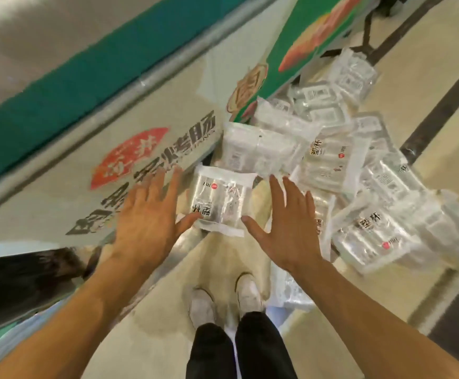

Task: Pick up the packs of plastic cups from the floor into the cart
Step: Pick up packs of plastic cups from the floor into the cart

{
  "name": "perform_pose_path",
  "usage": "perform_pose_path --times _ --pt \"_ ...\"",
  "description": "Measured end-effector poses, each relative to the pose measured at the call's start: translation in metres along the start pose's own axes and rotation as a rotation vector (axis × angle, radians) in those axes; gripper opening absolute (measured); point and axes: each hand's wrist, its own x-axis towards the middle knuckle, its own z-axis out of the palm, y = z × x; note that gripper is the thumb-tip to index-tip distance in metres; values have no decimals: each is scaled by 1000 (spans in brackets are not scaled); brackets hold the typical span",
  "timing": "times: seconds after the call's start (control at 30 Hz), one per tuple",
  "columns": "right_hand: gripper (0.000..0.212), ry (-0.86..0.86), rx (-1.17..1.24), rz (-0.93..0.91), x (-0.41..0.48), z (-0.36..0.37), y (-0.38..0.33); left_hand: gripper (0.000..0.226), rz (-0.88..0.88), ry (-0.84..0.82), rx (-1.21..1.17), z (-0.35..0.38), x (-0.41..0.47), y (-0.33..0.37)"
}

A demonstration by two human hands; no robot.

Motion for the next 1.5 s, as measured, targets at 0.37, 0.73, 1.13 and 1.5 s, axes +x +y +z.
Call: perform_pose_path --times 0.37,0.73,1.13,1.5 --pt "118 -76 182 208 84 289 91 101 -33 -33 -80 304 153 -14" --pt "131 -153 425 432 140 442 117 130 -194 -118 -276 449 252 -33" --pt "129 -22 620 556 116 363 96 107 -296 -72 -655 392 204 -16" --pt "134 -85 665 623 40 73 40 93 -298 -101 -914 128 85 26"
